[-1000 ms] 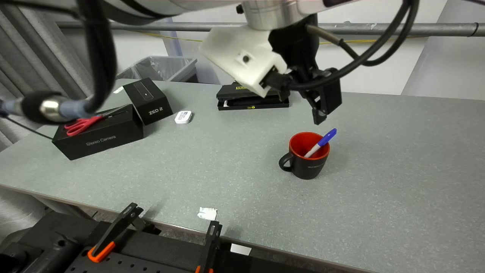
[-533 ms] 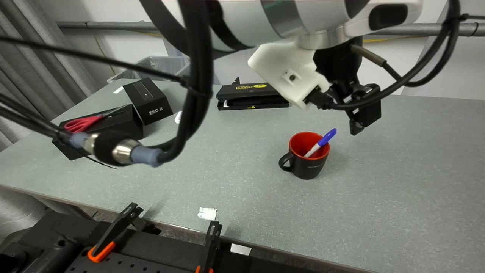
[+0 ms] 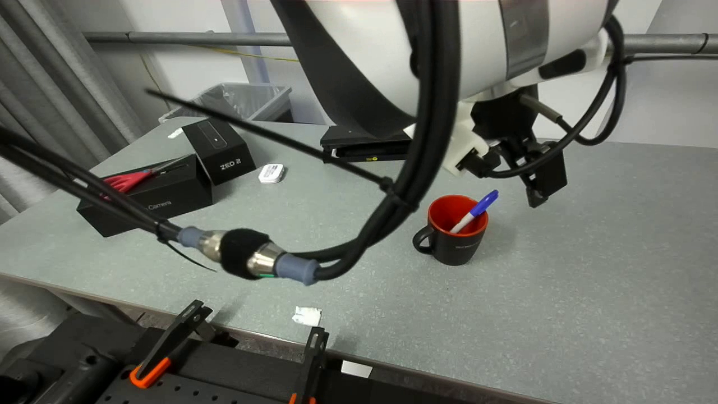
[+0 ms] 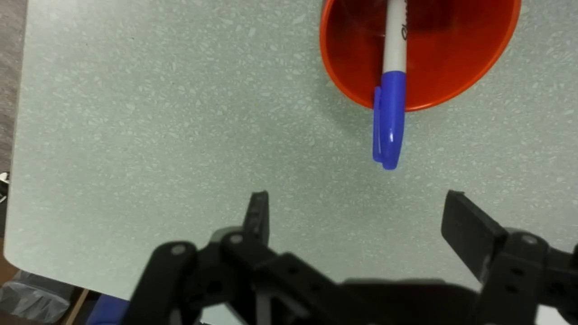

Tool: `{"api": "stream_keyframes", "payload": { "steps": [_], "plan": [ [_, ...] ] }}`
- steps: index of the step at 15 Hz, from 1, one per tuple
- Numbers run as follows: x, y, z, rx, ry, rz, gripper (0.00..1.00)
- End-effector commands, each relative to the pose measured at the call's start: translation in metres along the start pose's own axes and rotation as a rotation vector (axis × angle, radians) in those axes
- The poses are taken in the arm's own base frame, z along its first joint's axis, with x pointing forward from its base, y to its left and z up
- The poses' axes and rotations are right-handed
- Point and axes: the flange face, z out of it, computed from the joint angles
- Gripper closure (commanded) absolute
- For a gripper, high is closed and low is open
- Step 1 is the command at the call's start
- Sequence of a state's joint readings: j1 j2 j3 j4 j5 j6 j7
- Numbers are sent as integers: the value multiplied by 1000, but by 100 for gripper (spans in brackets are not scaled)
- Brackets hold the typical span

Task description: Put the sharpie on the table

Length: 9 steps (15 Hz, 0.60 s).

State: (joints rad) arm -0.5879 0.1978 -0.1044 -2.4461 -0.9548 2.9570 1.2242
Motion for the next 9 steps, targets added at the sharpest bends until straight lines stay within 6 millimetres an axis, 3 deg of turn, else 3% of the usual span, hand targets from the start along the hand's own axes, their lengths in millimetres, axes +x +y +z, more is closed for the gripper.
{"api": "stream_keyframes", "payload": {
  "steps": [1, 5, 6, 7, 9],
  "plan": [
    [-10, -15, 26, -29, -16, -18, 0],
    [-32, -21, 43, -38, -66, -65, 0],
    [-35, -22, 45, -33, -70, -68, 25],
    [-34, -22, 43, -26, -62, -71, 26],
    [-34, -22, 36, -12, -52, -82, 43]
  ]
}}
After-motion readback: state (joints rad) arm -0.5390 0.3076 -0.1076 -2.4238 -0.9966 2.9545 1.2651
